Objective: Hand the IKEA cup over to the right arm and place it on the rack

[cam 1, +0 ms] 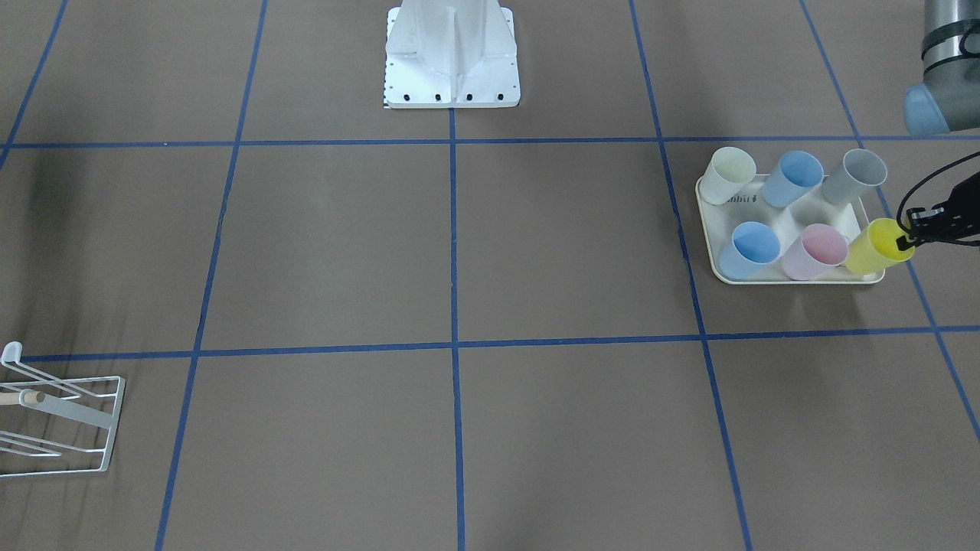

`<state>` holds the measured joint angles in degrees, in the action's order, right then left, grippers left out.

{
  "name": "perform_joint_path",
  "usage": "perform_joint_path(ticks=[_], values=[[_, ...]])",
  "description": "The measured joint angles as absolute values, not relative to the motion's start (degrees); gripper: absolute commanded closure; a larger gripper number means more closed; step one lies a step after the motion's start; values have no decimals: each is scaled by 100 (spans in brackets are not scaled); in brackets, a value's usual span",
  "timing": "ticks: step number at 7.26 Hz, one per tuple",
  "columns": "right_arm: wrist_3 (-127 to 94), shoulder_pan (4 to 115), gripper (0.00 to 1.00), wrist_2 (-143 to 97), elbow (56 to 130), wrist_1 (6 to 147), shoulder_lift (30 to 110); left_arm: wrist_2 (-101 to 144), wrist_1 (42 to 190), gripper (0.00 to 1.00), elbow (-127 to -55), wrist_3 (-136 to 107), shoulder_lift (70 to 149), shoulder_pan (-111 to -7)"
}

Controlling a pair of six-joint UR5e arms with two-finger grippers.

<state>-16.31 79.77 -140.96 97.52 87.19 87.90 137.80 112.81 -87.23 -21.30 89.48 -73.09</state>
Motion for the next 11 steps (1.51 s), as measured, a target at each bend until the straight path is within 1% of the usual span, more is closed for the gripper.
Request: perform_joint_path(ticks=[4, 6, 7, 9, 11], values=[[-1899, 7397, 1, -14078, 9610, 8686, 8210, 13916, 9903, 100, -10166, -2085, 8990, -7943], [-2781, 7082, 1, -14060, 9452, 8624, 7702, 13935, 9539, 100, -10680, -2579, 9105, -7981], [-3488, 6804, 1, -13977, 9421, 8386, 7452, 13960, 9476, 100, -10904, -3240, 9246, -7865], [-5260, 5998, 1, -13351, 9403, 7358, 7077, 13961, 9435, 100, -11114, -4576, 9758, -7334], [-7017, 4985, 1, -12104, 9420, 6315, 6604, 13946, 9397, 100, -11064, -5784, 10423, -6807]])
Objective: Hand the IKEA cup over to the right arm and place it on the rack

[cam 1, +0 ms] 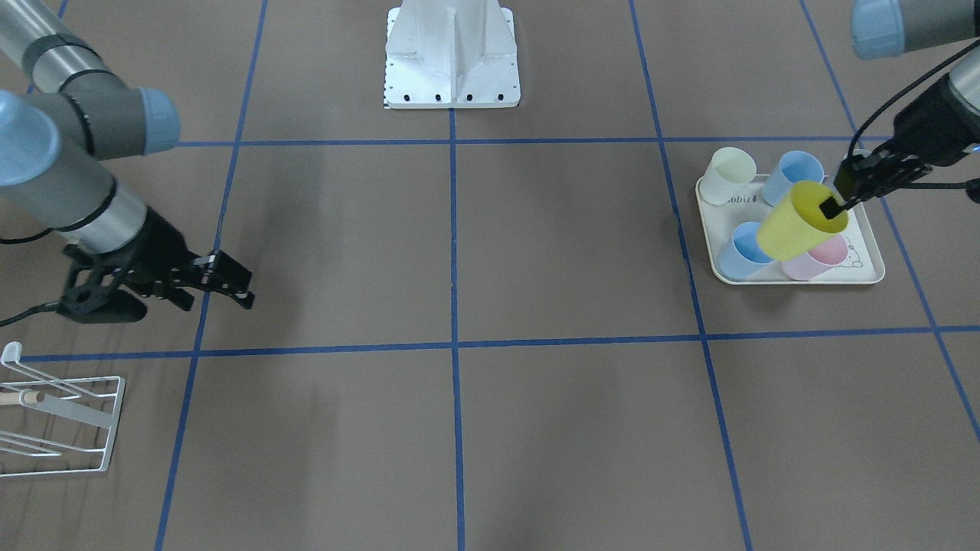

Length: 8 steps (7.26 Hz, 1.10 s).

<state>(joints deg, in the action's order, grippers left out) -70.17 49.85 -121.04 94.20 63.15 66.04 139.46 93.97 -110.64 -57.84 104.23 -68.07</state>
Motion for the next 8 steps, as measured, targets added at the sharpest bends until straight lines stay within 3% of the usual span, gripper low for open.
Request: perform_joint_path(ticks=[3, 5, 8], values=[[-9192, 4008, 1, -10818, 9485, 5131, 6033, 13997, 9450, 100, -10815, -7534, 11360, -6135], [-10660, 3569, 1, -9945, 9474, 3380, 5984, 14162, 9821, 100, -10813, -8628, 11800, -5858], [-11800, 2966, 1, -8825, 9467, 1085, 5976, 14430, 11920, 100, -10752, -10879, 11969, -5718]])
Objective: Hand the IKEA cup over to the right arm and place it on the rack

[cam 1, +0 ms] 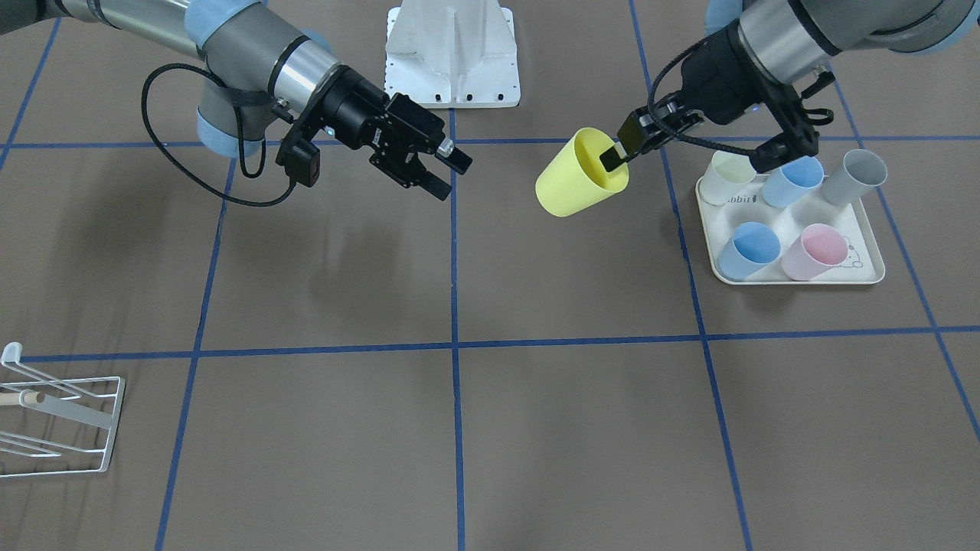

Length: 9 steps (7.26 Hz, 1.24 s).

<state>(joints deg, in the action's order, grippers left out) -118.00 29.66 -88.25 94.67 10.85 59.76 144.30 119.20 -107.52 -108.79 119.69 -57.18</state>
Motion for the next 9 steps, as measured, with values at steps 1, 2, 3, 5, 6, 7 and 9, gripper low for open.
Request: perform_joint_path(ticks=[1, 2, 3, 5, 6, 7, 9], values=[[-12073, 2880, 1, -8681, 9469, 445, 5967, 14438, 12656, 100, -10735, -11652, 11976, -5675], [-12340, 2844, 1, -8585, 9468, -55, 5948, 14440, 13301, 100, -10722, -12359, 11981, -5642], [-12494, 2832, 1, -8513, 9468, -420, 5919, 14436, 13867, 100, -10718, -13052, 11985, -5626], [-12582, 2818, 1, -8392, 9457, -867, 5857, 14322, 14902, 100, -10714, -14463, 11994, -5615], [-12591, 2810, 1, -8359, 9453, -945, 5815, 14125, 15421, 100, -10711, -15164, 12005, -5585], [-12593, 2804, 1, -8347, 9452, -972, 5745, 13809, 15939, 100, -10708, -15769, 12019, -5456], [-12595, 2797, 1, -8342, 9471, -1003, 5606, 13367, 16439, 100, -10707, -16281, 12036, -5162]])
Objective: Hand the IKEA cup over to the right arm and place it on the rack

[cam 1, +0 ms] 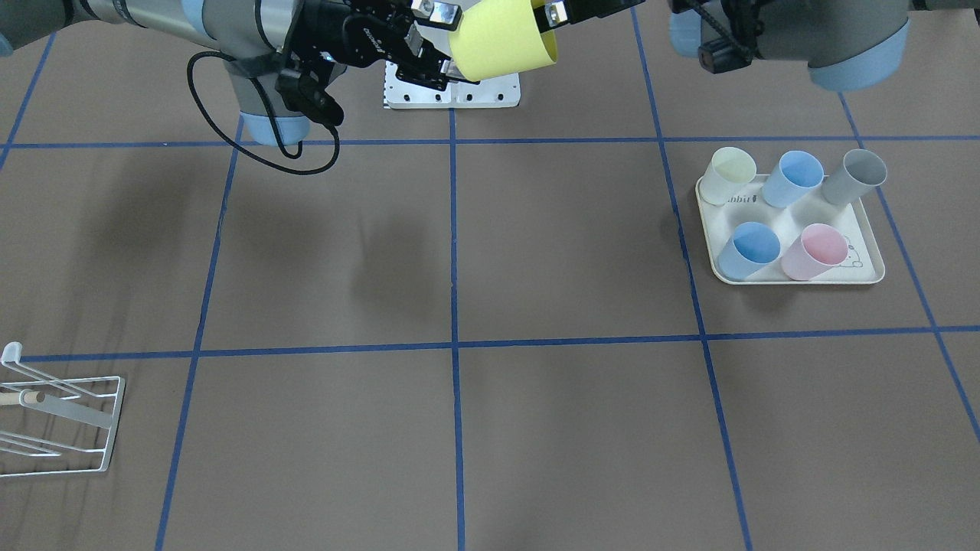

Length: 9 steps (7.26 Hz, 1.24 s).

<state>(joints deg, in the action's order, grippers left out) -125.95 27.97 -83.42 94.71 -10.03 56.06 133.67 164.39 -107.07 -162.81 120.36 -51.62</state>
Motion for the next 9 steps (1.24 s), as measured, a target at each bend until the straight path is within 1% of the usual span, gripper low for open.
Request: perform_joint_path(ticks=[6, 7, 8, 9], values=[[-12600, 2815, 3, -8286, 9415, -1363, 5530, 13280, 16649, 100, -10720, -16569, 12104, -5042], [-12600, 2818, 9, -8269, 9411, -1365, 5536, 13280, 16667, 100, -10721, -16573, 12108, -5040], [-12597, 2823, 28, -8248, 9404, -1366, 5541, 13280, 16671, 99, -10722, -16575, 12108, -5034], [-12597, 2825, 52, -8226, 9402, -1369, 5544, 13280, 16675, 79, -10722, -16574, 12106, -5031]])
